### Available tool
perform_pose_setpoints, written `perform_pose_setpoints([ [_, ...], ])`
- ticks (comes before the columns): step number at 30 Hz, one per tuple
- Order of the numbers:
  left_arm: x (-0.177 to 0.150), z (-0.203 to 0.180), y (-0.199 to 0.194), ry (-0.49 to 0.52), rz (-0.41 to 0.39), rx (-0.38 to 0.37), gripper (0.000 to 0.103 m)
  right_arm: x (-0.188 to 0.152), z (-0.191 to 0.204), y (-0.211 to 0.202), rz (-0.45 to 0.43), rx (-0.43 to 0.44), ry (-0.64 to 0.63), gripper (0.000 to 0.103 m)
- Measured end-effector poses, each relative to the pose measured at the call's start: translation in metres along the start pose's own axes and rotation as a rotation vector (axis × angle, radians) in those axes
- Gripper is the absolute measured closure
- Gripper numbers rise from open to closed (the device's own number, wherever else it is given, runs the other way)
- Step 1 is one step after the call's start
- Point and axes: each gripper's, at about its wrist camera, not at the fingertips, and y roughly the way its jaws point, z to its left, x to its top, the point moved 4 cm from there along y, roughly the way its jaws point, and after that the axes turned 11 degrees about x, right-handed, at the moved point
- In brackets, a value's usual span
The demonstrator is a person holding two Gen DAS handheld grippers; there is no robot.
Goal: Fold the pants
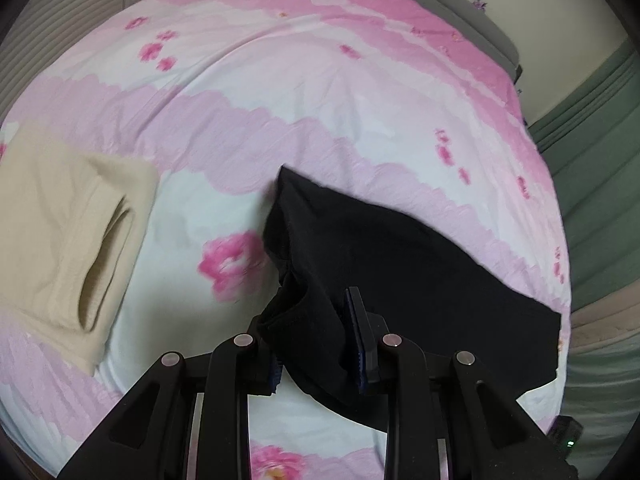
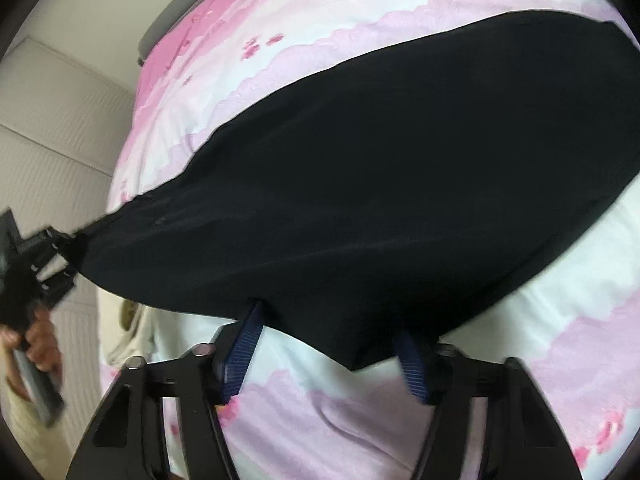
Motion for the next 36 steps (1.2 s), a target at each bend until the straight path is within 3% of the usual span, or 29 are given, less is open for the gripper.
perform_pose_setpoints([
  [5, -0.035, 0.029, 0.031, 0.043, 0.06, 0.104, 0.075, -0.025, 0.016, 0.0, 0.064, -0.051, -0.09, 0.086],
  [7, -0.052, 0.046, 0.051, 0.014, 0.128, 0.108, 0.075, -0.033, 0.014, 0.003, 0.077, -0.06, -0.083, 0.087],
  [11, -0.068, 0.058, 0.068, -0.004, 0.16, 0.125, 0.072, -0.053, 0.003, 0.023, 0.129, -0.112, -0.074, 0.087],
  [14, -0.071, 0.056, 0.065, 0.048, 0.146, 0.22, 0.055, -0.066, -0.005, 0.028, 0.155, -0.15, -0.056, 0.087],
  [17, -0.08, 0.049, 0.044, 0.196, 0.078, 0.354, 0.054, -0.082, -0.017, 0.028, 0.215, -0.194, -0.024, 0.088],
  [18, -0.084, 0.046, 0.037, 0.23, 0.061, 0.361, 0.054, -0.088, -0.018, 0.024, 0.217, -0.2, -0.023, 0.088],
  [20, -0.096, 0.04, 0.015, 0.298, 0.029, 0.354, 0.053, -0.095, -0.02, 0.013, 0.216, -0.22, -0.026, 0.086],
  [22, -0.11, 0.031, -0.012, 0.35, -0.006, 0.32, 0.05, -0.098, -0.019, -0.005, 0.204, -0.221, -0.021, 0.077],
  [24, -0.122, 0.02, -0.034, 0.381, -0.036, 0.281, 0.049, -0.098, -0.014, -0.027, 0.167, -0.236, -0.029, 0.059],
  [30, -0.156, -0.046, -0.1, 0.542, -0.184, 0.148, 0.039, -0.089, -0.005, -0.114, 0.042, -0.245, -0.038, 0.051],
  [36, -0.183, -0.135, -0.146, 0.593, -0.239, -0.006, 0.038, -0.067, -0.007, -0.207, -0.11, -0.27, -0.059, 0.047],
])
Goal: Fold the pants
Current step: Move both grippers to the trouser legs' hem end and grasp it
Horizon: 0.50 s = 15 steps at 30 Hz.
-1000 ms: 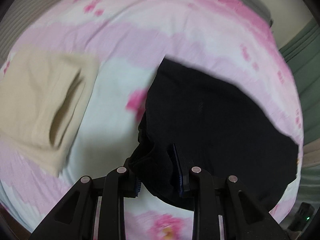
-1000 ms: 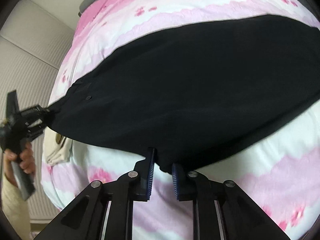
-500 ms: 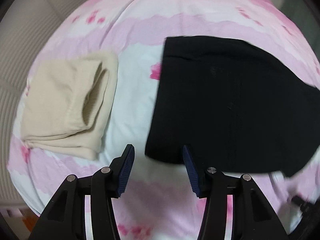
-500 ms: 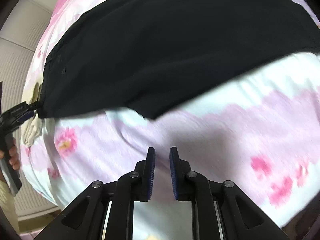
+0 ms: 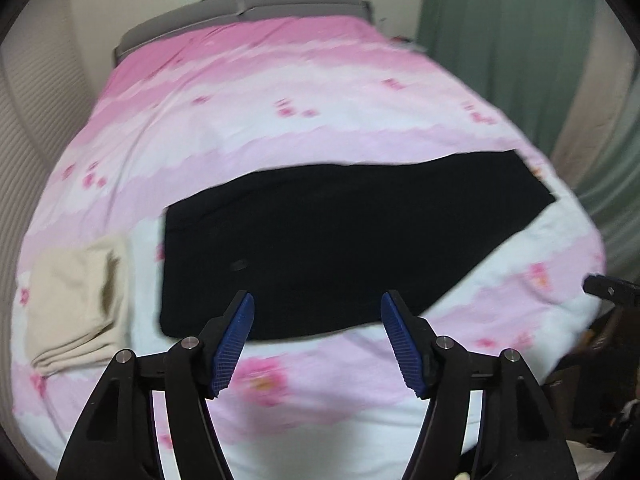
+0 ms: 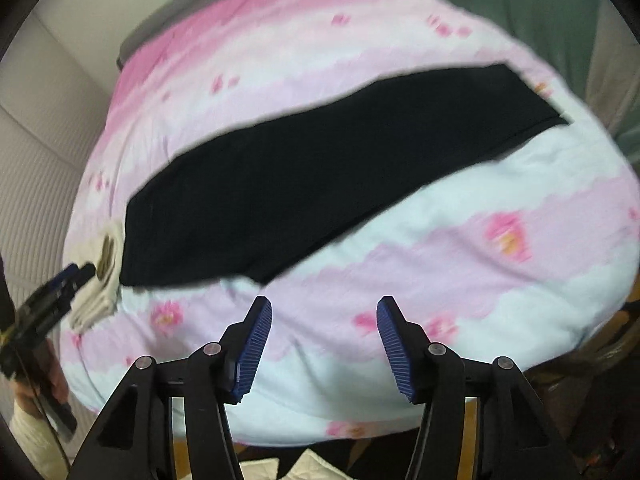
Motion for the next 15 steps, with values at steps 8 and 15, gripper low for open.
perform_pose_setpoints([
  [8, 0.057, -0.137, -0.03, 0.06, -0.114, -0.034, 0.031, 0.053, -0.073, -0.078, -0.197, 0.009, 0.024, 0.047],
  [15, 0.101, -0.246, -0.035, -0.014, -0.127, -0.04, 0.013, 0.11, -0.163, -0.101, -0.196, 0.082, -0.014, 0.047],
])
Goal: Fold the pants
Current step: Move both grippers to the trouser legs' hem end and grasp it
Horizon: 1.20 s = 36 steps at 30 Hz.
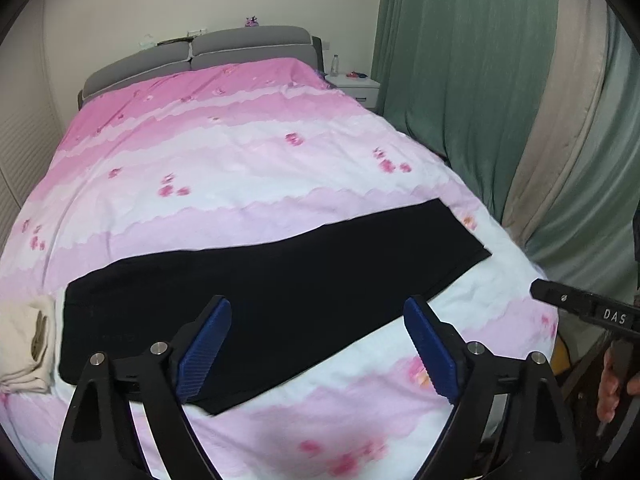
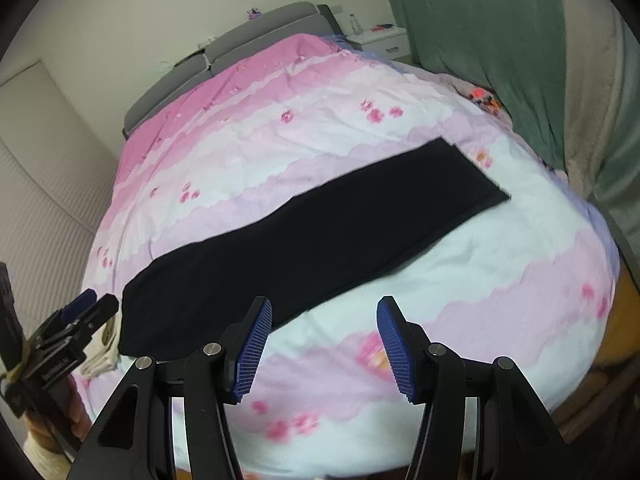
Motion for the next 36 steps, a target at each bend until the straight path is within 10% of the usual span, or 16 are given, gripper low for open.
perform_pose_setpoints([
  [16, 0.061, -0.169, 0.108, 0.162, 0.125, 0.052, 0.008, 0.081, -0.143, 0.027, -0.041, -0.004, 0.107, 0.034],
  [28, 0.064, -0.231, 0.24, 0.242, 0.211, 0.093, 0.008, 0.117, -0.271, 0.134, -0.064, -0.043, 0.319, 0.043],
  [36, 0.048, -0.248, 0.263, 0.263, 0.231, 0.065, 0.008, 0.115, -0.319, 0.186, -0.047, -0.084, 0.395, 0.046],
])
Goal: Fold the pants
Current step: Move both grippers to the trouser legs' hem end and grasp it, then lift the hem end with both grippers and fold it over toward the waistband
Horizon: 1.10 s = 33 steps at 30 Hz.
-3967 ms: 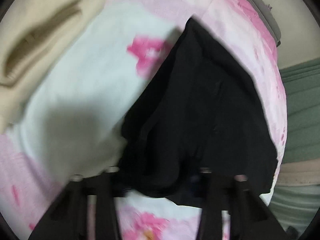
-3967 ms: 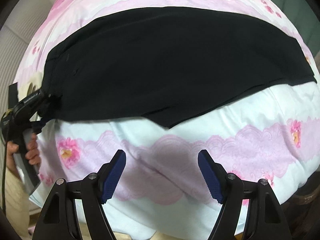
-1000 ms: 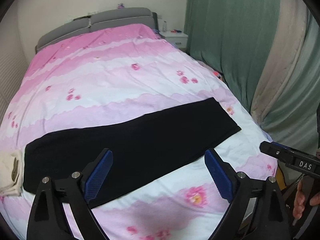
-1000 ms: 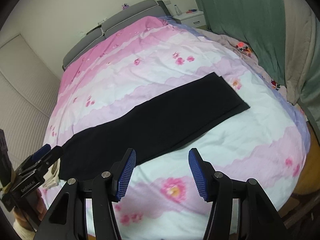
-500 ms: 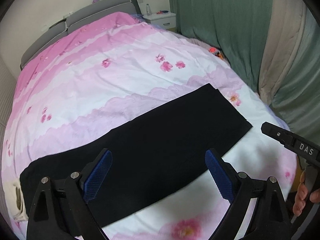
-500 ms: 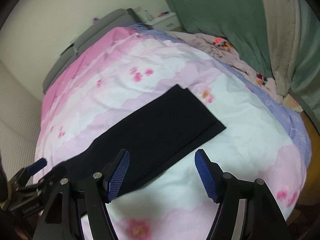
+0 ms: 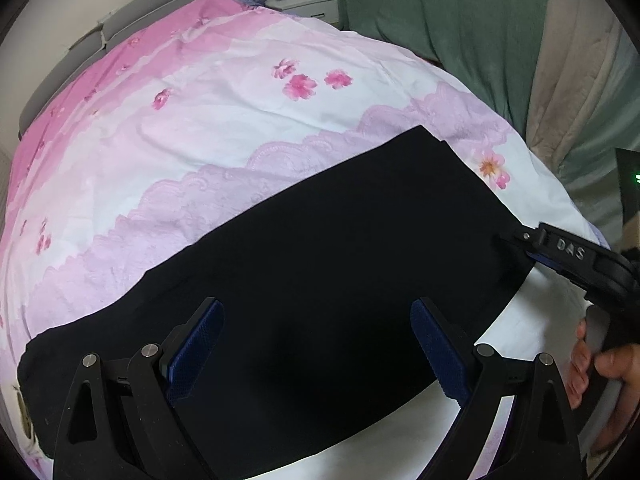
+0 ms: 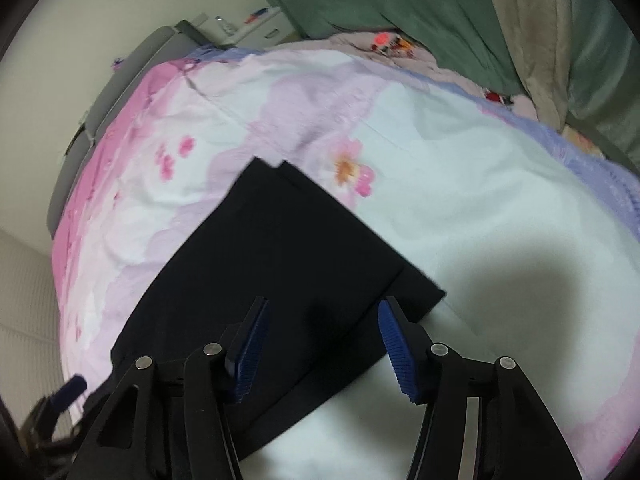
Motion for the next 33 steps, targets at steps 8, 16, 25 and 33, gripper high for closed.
perform_pose_setpoints([
  [8, -0.006, -0.01, 0.005, 0.013, 0.015, -0.029, 0.008, 0.0, -0.022, 0.026, 0.0, -0.026, 0.068, 0.071],
  [16, -0.003, -0.008, 0.001, -0.014, 0.024, -0.069, 0.008, 0.001, -0.025, -0.012, -0.08, -0.014, 0.069, 0.097],
  [25, -0.002, -0.02, -0.002, 0.047, 0.0, -0.073, 0.008, -0.005, -0.023, -0.02, -0.065, -0.127, -0.054, 0.098],
  [33, 0.005, -0.016, 0.002, 0.118, -0.056, -0.075, 0.008, -0.012, -0.03, -0.013, -0.06, -0.184, -0.063, 0.097],
])
